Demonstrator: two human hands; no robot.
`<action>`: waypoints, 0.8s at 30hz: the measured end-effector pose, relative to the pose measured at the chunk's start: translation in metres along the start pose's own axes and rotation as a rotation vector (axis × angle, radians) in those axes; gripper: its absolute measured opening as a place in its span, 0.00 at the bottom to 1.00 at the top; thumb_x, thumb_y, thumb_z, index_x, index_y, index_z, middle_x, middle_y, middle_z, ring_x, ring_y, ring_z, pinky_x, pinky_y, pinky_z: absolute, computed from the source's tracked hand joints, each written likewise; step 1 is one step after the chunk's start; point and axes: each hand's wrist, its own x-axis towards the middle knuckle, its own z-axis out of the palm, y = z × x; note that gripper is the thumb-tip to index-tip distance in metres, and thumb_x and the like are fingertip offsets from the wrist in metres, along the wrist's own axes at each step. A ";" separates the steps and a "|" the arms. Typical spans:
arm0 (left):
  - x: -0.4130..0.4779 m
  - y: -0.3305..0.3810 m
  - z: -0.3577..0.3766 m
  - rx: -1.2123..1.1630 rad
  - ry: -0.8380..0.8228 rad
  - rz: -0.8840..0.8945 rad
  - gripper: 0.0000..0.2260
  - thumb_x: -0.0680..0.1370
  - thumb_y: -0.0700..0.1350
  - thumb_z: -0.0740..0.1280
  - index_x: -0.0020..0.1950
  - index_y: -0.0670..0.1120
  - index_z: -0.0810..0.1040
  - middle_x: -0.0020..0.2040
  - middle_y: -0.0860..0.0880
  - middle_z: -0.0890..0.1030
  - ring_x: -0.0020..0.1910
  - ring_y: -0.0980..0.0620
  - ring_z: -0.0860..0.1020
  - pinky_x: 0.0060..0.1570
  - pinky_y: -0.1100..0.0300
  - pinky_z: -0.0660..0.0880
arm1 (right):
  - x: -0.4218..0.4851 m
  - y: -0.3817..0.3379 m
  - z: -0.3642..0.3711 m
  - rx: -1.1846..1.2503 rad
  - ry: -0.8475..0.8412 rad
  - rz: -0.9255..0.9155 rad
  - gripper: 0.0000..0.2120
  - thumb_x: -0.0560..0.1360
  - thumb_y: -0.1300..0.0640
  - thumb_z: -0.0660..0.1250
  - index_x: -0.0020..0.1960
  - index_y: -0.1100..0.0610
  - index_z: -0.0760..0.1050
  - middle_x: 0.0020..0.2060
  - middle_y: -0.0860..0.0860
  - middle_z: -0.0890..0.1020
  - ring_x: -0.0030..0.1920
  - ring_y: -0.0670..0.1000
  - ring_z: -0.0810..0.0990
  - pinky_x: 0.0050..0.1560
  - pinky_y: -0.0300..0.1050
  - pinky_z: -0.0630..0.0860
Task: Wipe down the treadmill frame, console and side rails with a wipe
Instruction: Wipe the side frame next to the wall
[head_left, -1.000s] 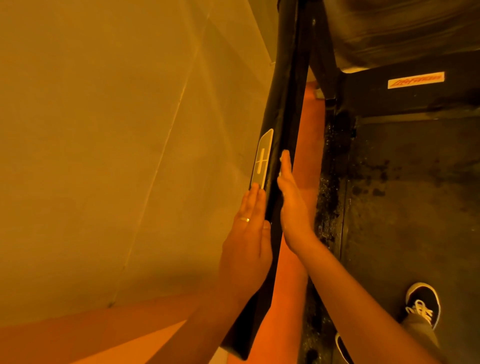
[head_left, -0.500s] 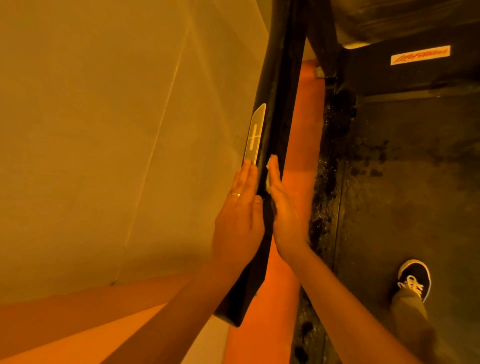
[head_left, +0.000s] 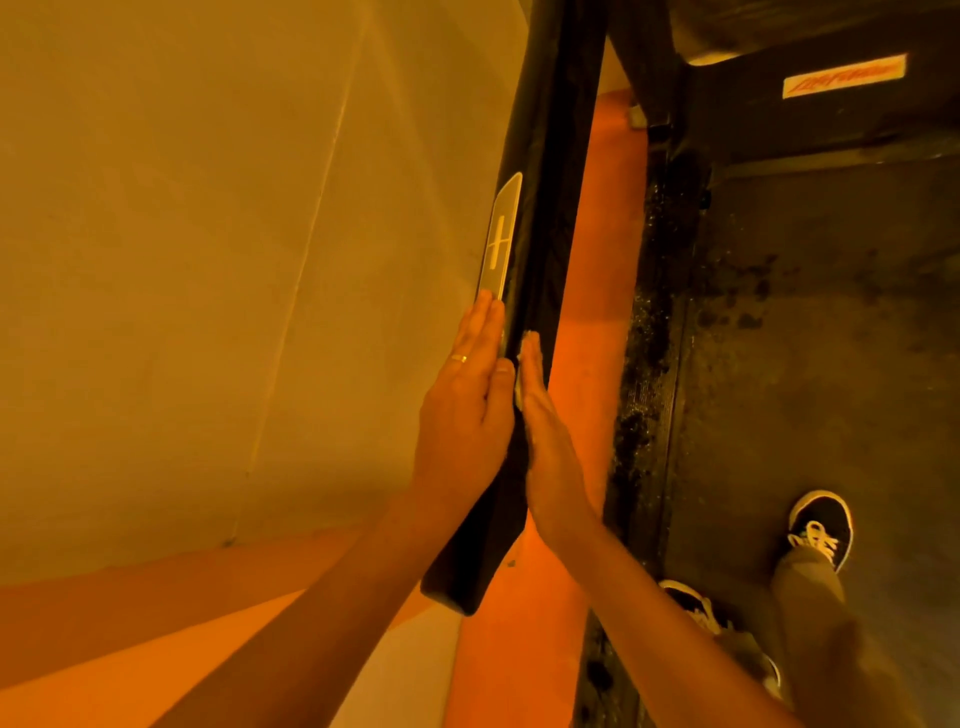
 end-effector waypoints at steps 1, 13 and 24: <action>0.000 0.000 0.000 -0.006 0.002 -0.002 0.23 0.85 0.43 0.55 0.80 0.46 0.57 0.81 0.52 0.56 0.80 0.56 0.55 0.77 0.60 0.58 | -0.002 0.001 0.001 0.025 0.001 0.015 0.25 0.80 0.41 0.50 0.76 0.41 0.51 0.80 0.42 0.49 0.79 0.39 0.48 0.77 0.36 0.50; 0.001 0.000 -0.002 -0.038 -0.006 -0.007 0.23 0.85 0.40 0.55 0.80 0.43 0.59 0.81 0.48 0.58 0.80 0.53 0.55 0.74 0.70 0.55 | -0.040 0.013 0.015 0.075 0.021 0.072 0.26 0.83 0.46 0.49 0.79 0.46 0.48 0.80 0.40 0.48 0.78 0.37 0.48 0.75 0.31 0.53; -0.068 -0.021 -0.029 -0.069 -0.193 0.039 0.23 0.84 0.37 0.55 0.80 0.38 0.58 0.81 0.42 0.56 0.81 0.49 0.54 0.78 0.57 0.54 | -0.028 0.004 0.012 -0.050 0.036 0.040 0.24 0.83 0.49 0.47 0.79 0.49 0.50 0.81 0.47 0.49 0.80 0.43 0.48 0.78 0.39 0.50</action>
